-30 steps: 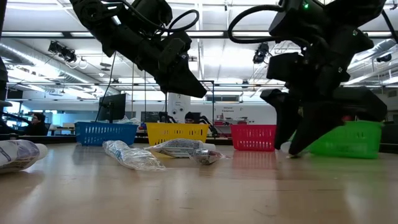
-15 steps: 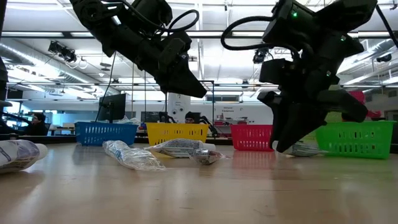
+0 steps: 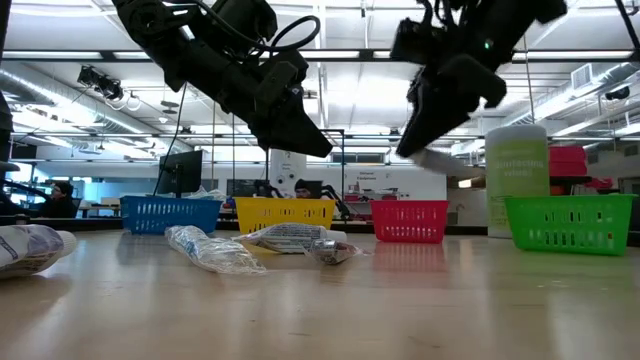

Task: Pick & Place Travel size toiletries
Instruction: Put the white toothpaste into the green bin

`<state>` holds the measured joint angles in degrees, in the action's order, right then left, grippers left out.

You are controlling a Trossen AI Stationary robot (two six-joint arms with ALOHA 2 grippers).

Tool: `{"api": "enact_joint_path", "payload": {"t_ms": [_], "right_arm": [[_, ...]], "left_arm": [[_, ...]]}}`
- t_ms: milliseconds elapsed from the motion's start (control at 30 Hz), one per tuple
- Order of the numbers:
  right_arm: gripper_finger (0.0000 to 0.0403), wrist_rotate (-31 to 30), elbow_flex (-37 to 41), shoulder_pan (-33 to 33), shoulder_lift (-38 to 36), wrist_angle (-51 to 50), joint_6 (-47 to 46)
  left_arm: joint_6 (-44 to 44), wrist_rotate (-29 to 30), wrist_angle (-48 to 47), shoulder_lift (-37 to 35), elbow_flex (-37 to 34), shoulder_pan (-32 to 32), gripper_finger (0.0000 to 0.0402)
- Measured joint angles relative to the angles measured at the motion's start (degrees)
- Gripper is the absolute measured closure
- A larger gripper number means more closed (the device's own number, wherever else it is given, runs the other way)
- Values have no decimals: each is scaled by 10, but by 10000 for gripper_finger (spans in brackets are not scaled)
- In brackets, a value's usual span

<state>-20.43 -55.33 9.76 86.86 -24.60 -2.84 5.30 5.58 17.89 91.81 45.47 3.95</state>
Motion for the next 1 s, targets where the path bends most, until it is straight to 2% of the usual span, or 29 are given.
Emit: {"api": "enact_joint_path", "payload": {"t_ms": [133, 300, 400, 500, 733, 867, 1000], "right_arm": [[327, -76, -24, 0, -50, -129, -82], [327, -79, -7, 2, -115, -277, -252], [326, -74, 30, 7, -142, -328, -342], [322, -69, 87, 8, -161, -309, -395], [319, -54, 215, -13, -164, -105, -425], [316, -34, 235, -30, -164, -96, -462], [299, -1, 237, -37, -163, -103, -441]], "left_arm": [[0, 0, 0, 0, 0, 0, 275], [0, 0, 0, 0, 0, 0, 275], [0, 0, -2, 0, 0, 0, 275], [0, 0, -2, 0, 0, 0, 275], [6, 0, -1, 0, 0, 0, 275], [15, 0, -1, 0, 0, 0, 275], [15, 0, 0, 0, 0, 0, 275]]}}
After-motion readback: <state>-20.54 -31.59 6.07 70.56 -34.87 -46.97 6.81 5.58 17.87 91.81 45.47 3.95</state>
